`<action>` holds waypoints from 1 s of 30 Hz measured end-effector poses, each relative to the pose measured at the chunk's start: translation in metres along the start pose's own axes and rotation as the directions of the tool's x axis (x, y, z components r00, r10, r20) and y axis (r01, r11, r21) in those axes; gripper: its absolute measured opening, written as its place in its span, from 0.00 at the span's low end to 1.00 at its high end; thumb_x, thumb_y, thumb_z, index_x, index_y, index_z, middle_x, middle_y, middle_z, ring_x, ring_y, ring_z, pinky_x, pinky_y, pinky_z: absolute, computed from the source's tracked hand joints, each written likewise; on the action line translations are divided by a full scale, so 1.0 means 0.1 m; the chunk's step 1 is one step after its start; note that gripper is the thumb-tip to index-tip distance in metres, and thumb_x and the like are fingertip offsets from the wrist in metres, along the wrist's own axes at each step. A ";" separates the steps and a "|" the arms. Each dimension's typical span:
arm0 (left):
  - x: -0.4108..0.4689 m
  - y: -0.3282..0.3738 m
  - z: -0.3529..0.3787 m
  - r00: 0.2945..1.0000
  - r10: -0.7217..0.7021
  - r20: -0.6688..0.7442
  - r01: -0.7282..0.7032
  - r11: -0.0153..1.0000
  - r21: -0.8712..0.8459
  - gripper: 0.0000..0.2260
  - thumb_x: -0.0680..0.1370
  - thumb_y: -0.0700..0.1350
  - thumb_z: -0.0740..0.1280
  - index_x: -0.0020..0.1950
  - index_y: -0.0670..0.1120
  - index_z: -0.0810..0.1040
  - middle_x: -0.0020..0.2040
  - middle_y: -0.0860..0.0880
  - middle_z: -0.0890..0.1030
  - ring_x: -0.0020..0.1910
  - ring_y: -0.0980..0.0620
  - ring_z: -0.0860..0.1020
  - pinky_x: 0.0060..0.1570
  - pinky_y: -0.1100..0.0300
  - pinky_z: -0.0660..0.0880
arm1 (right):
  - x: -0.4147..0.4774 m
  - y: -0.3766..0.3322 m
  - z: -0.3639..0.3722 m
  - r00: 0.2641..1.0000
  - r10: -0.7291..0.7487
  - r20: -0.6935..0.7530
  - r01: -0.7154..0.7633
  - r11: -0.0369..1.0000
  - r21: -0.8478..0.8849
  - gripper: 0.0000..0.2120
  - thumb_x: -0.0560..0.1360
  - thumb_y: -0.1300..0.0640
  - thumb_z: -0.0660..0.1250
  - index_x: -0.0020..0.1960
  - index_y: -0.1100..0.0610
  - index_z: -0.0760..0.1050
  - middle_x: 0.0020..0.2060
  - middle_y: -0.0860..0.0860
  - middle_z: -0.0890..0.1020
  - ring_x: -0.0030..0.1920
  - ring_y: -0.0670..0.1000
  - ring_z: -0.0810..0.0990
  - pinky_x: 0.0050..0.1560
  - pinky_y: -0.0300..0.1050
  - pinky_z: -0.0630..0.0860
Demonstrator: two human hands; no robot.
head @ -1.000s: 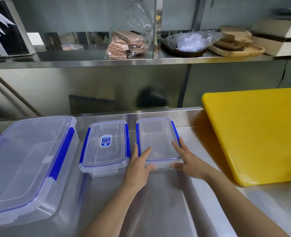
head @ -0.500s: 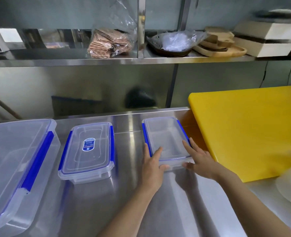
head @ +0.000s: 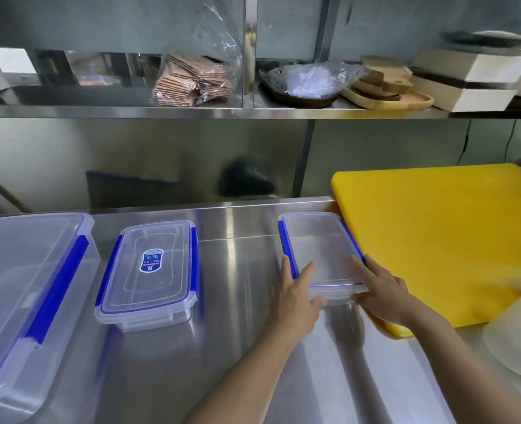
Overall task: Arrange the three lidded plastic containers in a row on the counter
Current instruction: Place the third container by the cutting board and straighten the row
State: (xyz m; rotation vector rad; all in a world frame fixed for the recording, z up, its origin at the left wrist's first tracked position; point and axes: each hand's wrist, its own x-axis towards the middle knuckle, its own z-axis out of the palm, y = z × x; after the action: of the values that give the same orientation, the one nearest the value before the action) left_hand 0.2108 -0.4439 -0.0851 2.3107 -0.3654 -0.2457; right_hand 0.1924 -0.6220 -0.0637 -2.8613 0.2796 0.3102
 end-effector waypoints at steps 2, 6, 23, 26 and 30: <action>-0.07 -0.04 -0.12 0.999 0.052 -0.006 -0.052 0.998 0.033 0.31 0.75 0.55 0.65 0.74 0.55 0.55 0.78 0.46 0.45 0.76 0.46 0.48 0.73 0.53 0.50 | -0.03 -0.09 -0.05 0.999 0.011 -0.039 -0.014 0.997 -0.074 0.34 0.76 0.56 0.60 0.74 0.46 0.44 0.77 0.54 0.45 0.76 0.56 0.46 0.71 0.55 0.49; -0.27 -0.26 -0.64 0.935 0.125 -0.332 -0.126 0.992 0.019 0.26 0.76 0.55 0.64 0.72 0.51 0.63 0.76 0.49 0.60 0.75 0.51 0.55 0.72 0.56 0.52 | -0.11 -0.51 -0.15 0.950 -0.051 -0.307 0.071 0.996 0.054 0.30 0.74 0.59 0.63 0.73 0.54 0.56 0.75 0.56 0.56 0.73 0.57 0.56 0.69 0.53 0.56; -0.69 -1.72 -1.68 0.801 -0.439 -0.407 0.322 0.889 -0.324 0.29 0.73 0.61 0.64 0.71 0.56 0.61 0.66 0.50 0.74 0.62 0.47 0.74 0.59 0.45 0.75 | -0.05 -2.49 0.72 0.903 -0.430 0.028 0.357 0.782 0.511 0.41 0.70 0.41 0.67 0.74 0.45 0.46 0.74 0.50 0.55 0.71 0.56 0.62 0.70 0.57 0.64; -0.64 -1.62 -1.59 0.814 -0.447 -0.371 0.325 0.880 -0.346 0.30 0.73 0.60 0.64 0.72 0.55 0.59 0.68 0.49 0.72 0.64 0.47 0.73 0.61 0.45 0.74 | -0.03 -2.36 0.73 0.917 -0.400 -0.009 0.345 0.780 0.523 0.40 0.70 0.42 0.68 0.74 0.48 0.50 0.73 0.50 0.56 0.71 0.54 0.61 0.70 0.54 0.65; -0.52 -1.52 -1.50 0.833 -0.430 -0.349 0.320 0.888 -0.330 0.32 0.74 0.61 0.63 0.74 0.54 0.56 0.71 0.49 0.69 0.67 0.46 0.70 0.64 0.44 0.72 | -0.01 -2.20 0.69 0.929 -0.369 -0.026 0.328 0.788 0.521 0.40 0.70 0.41 0.67 0.74 0.47 0.50 0.73 0.48 0.56 0.71 0.51 0.60 0.68 0.53 0.68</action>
State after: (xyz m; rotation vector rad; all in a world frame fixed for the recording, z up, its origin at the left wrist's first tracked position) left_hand 0.2333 -0.2253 -0.0886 2.0826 0.3317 0.0132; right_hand 0.2259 -0.3948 -0.0795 -2.2911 -0.1678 0.2259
